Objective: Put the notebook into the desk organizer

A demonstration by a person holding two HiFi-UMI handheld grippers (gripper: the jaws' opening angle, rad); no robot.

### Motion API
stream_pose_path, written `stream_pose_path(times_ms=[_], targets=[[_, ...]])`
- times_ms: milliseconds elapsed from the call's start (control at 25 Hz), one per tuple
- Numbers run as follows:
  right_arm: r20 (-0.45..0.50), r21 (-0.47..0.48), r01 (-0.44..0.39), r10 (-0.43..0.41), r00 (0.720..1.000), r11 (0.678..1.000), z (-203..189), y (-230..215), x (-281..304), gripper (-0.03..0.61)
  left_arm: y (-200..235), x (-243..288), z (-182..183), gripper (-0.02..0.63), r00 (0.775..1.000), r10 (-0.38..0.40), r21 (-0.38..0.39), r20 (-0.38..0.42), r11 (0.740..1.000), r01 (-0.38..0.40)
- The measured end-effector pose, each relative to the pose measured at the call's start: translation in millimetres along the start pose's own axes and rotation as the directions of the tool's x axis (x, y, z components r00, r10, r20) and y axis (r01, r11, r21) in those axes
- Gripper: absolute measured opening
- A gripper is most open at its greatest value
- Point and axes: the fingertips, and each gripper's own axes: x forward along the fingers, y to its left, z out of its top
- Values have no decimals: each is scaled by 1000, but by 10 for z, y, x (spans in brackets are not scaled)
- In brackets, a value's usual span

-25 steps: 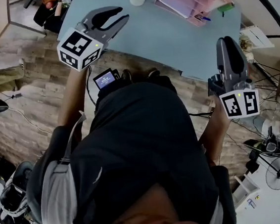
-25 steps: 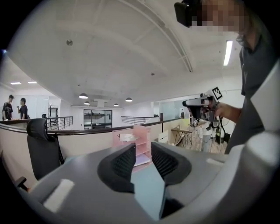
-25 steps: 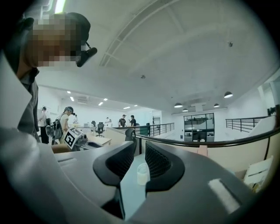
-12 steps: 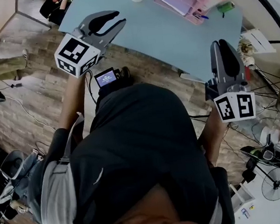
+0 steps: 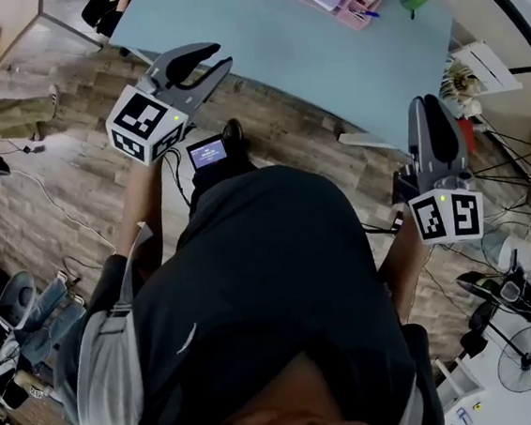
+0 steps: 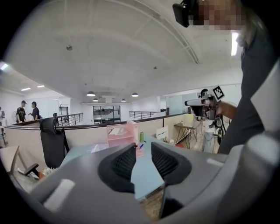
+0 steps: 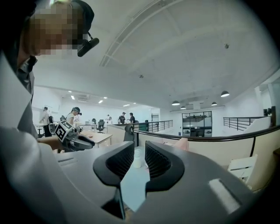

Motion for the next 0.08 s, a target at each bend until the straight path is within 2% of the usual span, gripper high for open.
stream_pose_path(times_ms=[80], targets=[[2, -8, -10, 10, 1000, 1000, -6, -37, -118, 80, -136, -41, -23, 169, 1000, 17, -14, 3, 1000, -17]])
